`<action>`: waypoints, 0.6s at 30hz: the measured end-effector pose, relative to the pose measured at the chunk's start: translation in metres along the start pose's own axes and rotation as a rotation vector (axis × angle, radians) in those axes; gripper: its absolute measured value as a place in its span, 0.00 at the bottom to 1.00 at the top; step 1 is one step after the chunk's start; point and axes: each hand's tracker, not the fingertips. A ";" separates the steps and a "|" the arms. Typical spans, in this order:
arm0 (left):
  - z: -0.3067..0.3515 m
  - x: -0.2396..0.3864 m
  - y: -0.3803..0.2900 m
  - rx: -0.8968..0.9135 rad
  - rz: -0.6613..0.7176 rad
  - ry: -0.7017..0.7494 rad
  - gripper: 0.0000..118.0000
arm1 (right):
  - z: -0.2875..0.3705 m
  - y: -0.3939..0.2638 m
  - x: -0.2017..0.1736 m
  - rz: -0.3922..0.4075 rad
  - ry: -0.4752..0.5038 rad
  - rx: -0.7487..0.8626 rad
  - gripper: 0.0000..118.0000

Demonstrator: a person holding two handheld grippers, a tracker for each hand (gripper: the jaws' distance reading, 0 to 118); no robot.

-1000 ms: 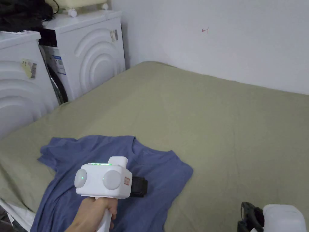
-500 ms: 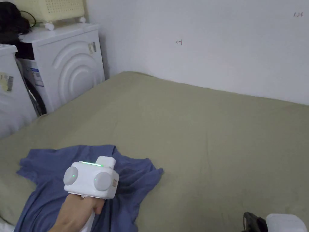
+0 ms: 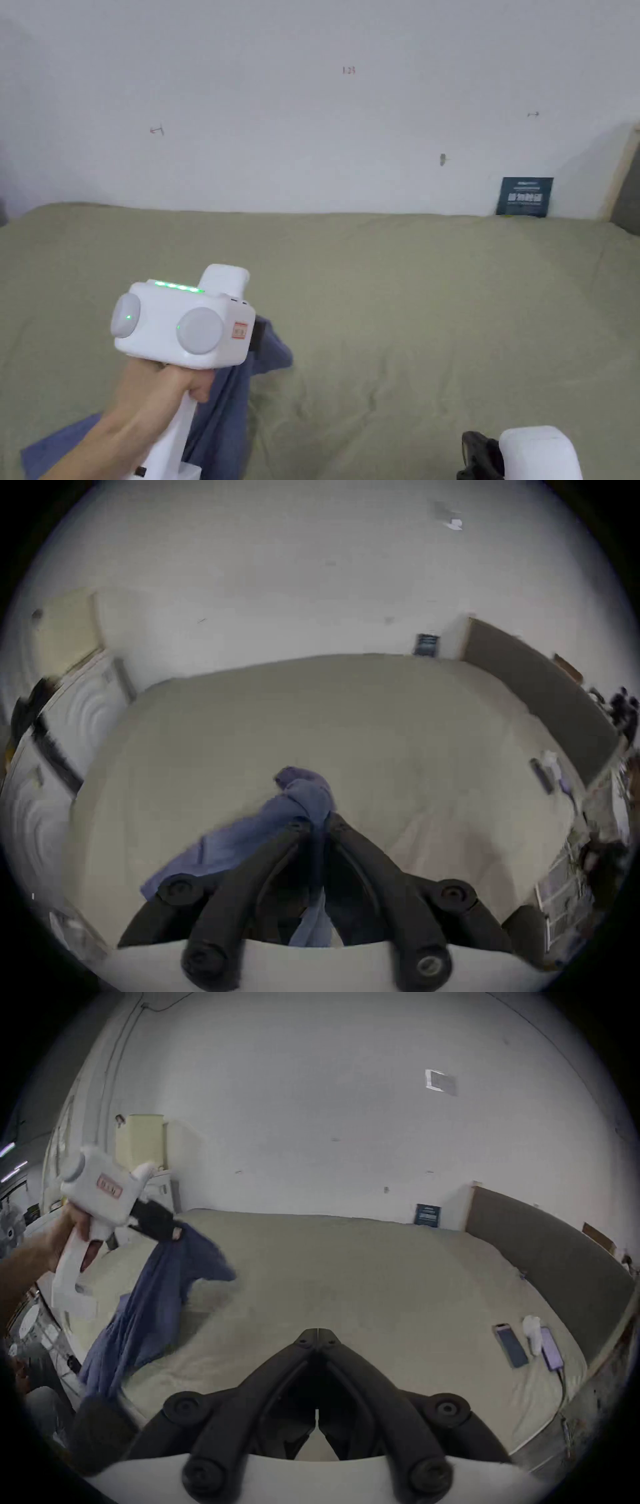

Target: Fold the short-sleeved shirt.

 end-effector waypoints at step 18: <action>-0.199 0.197 -0.046 -0.281 -0.063 -0.268 0.81 | -0.033 -0.032 0.069 -0.088 -0.125 -0.110 0.01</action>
